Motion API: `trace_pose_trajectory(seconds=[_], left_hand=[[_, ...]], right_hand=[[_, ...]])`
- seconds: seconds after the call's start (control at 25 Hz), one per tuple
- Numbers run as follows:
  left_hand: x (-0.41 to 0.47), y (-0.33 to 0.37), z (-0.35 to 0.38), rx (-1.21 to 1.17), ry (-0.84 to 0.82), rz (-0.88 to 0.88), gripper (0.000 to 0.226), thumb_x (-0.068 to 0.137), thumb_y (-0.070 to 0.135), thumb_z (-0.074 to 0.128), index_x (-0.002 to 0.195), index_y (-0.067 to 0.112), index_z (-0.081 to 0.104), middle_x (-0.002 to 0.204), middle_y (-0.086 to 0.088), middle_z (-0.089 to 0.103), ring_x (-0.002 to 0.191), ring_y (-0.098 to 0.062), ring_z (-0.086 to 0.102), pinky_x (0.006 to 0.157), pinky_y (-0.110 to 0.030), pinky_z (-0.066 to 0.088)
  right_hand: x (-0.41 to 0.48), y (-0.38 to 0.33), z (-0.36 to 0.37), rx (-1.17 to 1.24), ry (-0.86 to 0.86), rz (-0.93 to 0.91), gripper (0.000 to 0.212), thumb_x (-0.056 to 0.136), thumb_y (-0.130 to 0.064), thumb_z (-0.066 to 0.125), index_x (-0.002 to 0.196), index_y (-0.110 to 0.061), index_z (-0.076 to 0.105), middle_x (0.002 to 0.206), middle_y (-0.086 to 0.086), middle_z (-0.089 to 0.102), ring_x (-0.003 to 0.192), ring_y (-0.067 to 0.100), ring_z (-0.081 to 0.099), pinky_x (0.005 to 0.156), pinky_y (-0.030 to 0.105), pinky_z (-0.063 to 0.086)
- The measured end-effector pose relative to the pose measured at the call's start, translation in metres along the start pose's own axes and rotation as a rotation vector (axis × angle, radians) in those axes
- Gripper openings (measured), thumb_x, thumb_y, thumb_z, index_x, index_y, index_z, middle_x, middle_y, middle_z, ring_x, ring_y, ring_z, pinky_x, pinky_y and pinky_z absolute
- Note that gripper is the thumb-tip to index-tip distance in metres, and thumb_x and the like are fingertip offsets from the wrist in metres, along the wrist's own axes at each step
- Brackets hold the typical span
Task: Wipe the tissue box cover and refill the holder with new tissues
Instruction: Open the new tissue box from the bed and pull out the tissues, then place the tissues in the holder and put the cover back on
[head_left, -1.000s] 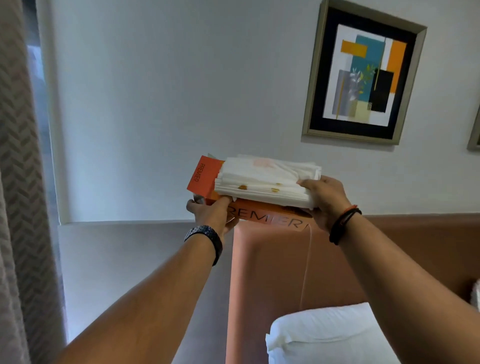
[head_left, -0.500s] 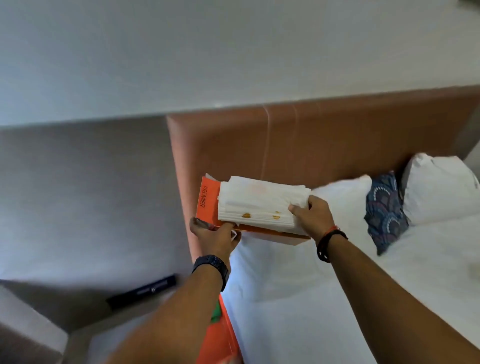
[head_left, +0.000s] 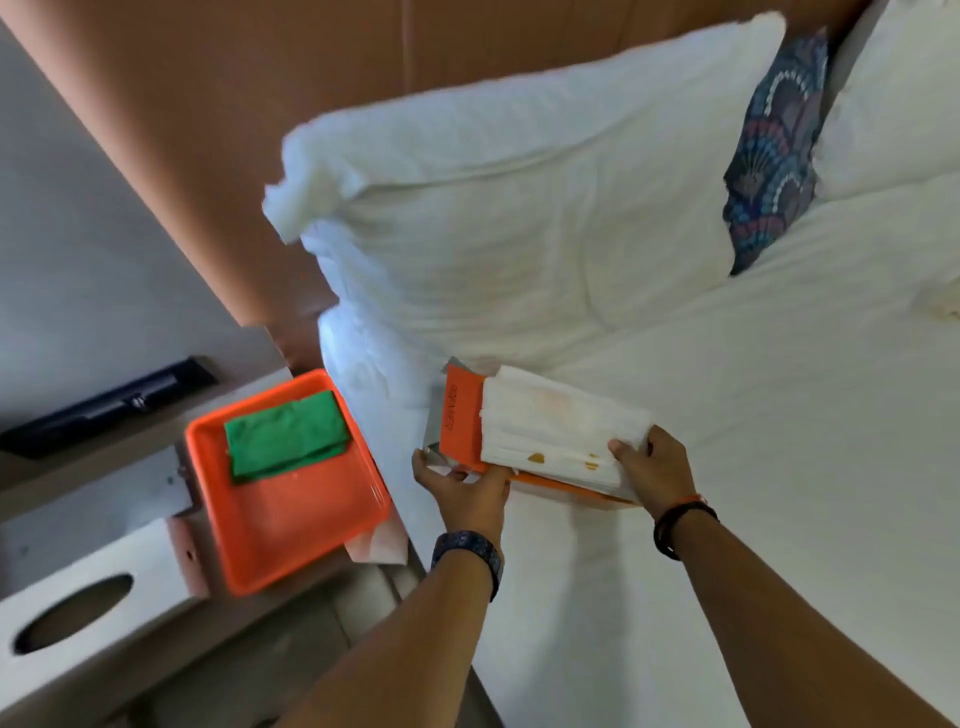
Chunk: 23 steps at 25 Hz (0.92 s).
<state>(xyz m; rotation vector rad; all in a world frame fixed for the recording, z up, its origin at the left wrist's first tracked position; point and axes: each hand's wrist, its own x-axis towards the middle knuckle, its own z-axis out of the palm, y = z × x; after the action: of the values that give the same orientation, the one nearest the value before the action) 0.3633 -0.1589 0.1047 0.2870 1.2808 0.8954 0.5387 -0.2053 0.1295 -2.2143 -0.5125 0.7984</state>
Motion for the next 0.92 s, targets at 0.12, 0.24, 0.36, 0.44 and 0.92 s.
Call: trace_pose_trajectory(seconds=[0.12, 0.24, 0.36, 0.44, 0.92], left_hand=[[0.028, -0.029, -0.003, -0.039, 0.034, -0.013, 0.100, 0.067, -0.005, 0.071, 0.132, 0.047, 0.017, 0.114, -0.010, 0.061, 0.085, -0.020, 0.065, 0.063, -0.032, 0.056], [0.038, -0.028, -0.007, 0.132, 0.060, 0.031, 0.098, 0.064, 0.010, 0.079, 0.136, 0.038, 0.019, 0.114, -0.006, 0.062, 0.095, -0.023, 0.064, 0.079, -0.039, 0.055], [0.031, -0.006, -0.007, 0.393, 0.171, 0.061, 0.092, 0.064, 0.024, 0.079, 0.139, 0.027, 0.027, 0.124, -0.003, 0.049, 0.093, -0.021, 0.056, 0.071, -0.029, 0.045], [0.025, 0.017, -0.010, 0.529, 0.259, 0.029, 0.081, 0.070, 0.030, 0.073, 0.139, 0.024, 0.031, 0.136, -0.009, 0.033, 0.095, -0.024, 0.049, 0.069, -0.030, 0.039], [0.008, 0.225, -0.123, -0.043, 0.073, 0.095, 0.053, 0.082, 0.063, 0.050, 0.100, 0.016, 0.067, 0.100, -0.005, 0.069, 0.091, -0.025, 0.065, 0.075, -0.037, 0.053]], right_hand=[[0.019, 0.027, 0.013, -0.005, 0.044, -0.019, 0.036, 0.083, -0.015, 0.066, 0.102, 0.012, 0.054, 0.109, 0.031, 0.061, 0.099, 0.042, 0.058, 0.087, 0.055, 0.049], [0.025, 0.022, 0.019, -0.023, 0.060, -0.066, 0.027, 0.083, -0.020, 0.064, 0.092, 0.004, 0.054, 0.094, 0.022, 0.062, 0.087, 0.038, 0.058, 0.078, 0.049, 0.051], [0.018, 0.002, 0.010, -0.064, 0.068, -0.141, 0.030, 0.084, -0.021, 0.061, 0.068, -0.013, 0.038, 0.067, 0.003, 0.044, 0.063, 0.024, 0.042, 0.053, 0.030, 0.034], [0.012, -0.018, -0.002, -0.079, 0.047, -0.241, 0.025, 0.086, -0.020, 0.060, 0.072, -0.010, 0.041, 0.071, 0.001, 0.047, 0.064, 0.017, 0.042, 0.053, 0.022, 0.033], [-0.091, -0.255, 0.096, -0.060, -0.475, -0.746, 0.015, 0.087, -0.011, 0.063, 0.102, -0.010, 0.064, 0.101, 0.004, 0.070, 0.096, 0.019, 0.064, 0.086, 0.038, 0.051]])
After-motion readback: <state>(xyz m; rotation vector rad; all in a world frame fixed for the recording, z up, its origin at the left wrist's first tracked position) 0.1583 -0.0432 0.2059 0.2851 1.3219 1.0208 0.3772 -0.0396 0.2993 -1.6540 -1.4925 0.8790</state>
